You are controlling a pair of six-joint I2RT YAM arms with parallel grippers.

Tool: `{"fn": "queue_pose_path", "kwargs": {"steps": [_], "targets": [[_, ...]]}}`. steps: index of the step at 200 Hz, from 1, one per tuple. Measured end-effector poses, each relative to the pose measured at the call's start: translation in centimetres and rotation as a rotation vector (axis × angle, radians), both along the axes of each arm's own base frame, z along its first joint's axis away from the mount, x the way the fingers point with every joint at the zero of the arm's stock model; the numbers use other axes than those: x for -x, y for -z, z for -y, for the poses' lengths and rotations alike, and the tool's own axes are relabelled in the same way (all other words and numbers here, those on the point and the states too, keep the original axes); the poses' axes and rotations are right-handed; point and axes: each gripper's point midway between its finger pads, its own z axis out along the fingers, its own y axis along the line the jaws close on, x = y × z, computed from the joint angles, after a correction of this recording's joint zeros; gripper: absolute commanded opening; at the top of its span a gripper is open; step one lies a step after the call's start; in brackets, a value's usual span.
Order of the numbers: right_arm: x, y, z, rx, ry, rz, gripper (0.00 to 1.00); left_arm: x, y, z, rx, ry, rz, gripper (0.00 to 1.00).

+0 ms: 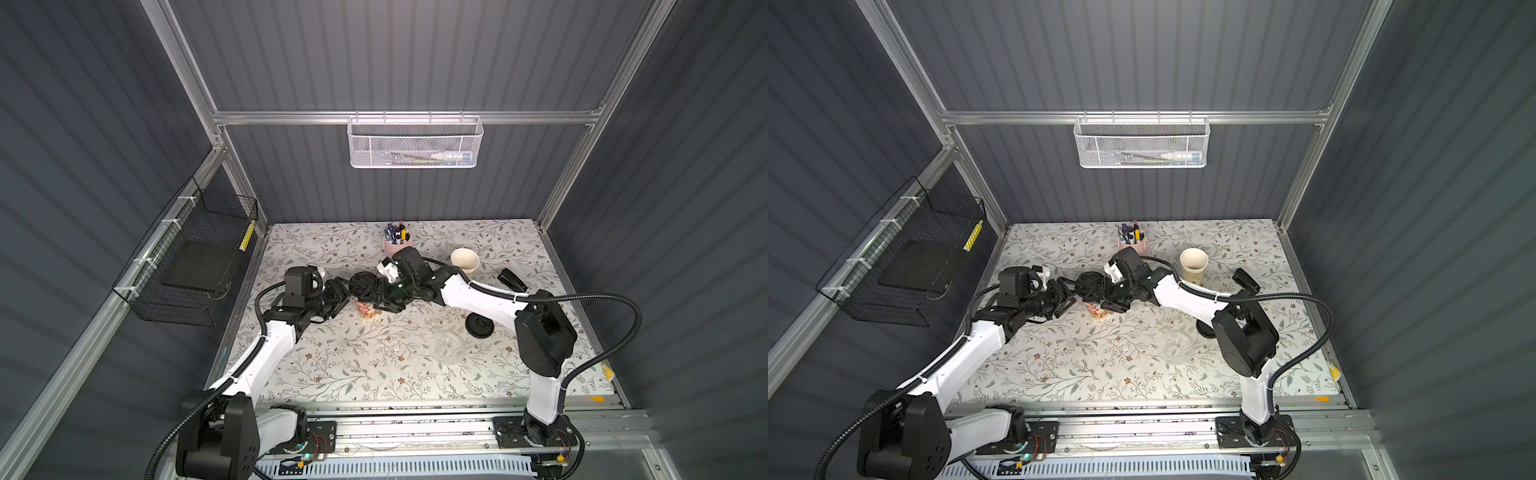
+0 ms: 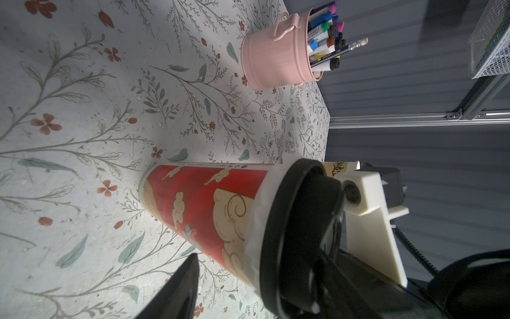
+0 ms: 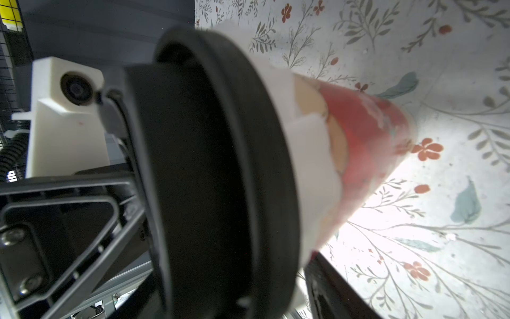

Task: Put the leak-proof paper on the milk tea cups
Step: Secure the cup lid on the cup, then pick up the leak-proof paper from the center of the board.

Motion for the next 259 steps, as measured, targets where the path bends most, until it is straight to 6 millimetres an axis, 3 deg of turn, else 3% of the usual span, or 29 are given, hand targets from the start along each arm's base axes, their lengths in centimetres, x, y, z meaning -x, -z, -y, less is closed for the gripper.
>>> {"fn": "queue_pose_path", "kwargs": {"steps": [48, 88, 154, 182, 215, 259], "targets": [[-0.1, -0.3, -0.1, -0.013, -0.005, 0.003, 0.73, 0.0, 0.1, 0.0, 0.000, 0.000, -0.002, 0.66], [-0.7, -1.2, 0.6, -0.007, -0.009, 0.040, 0.81, -0.3, -0.3, 0.1, -0.003, 0.002, 0.004, 0.76], [-0.7, -8.4, 3.1, -0.100, -0.060, 0.185, 0.82, -0.8, -0.5, 0.0, -0.045, 0.018, -0.044, 0.89], [0.0, -9.6, 5.4, -0.093, -0.053, 0.217, 0.82, -0.8, -1.0, -0.2, -0.060, 0.010, -0.056, 0.92], [-0.1, -8.5, 9.2, -0.023, -0.003, 0.202, 0.79, -1.1, -2.8, -0.7, -0.086, -0.011, -0.028, 0.92], [0.0, -7.3, 16.9, 0.126, 0.154, 0.194, 0.74, -2.6, -9.1, -1.0, -0.139, -0.035, 0.106, 0.88]]}}
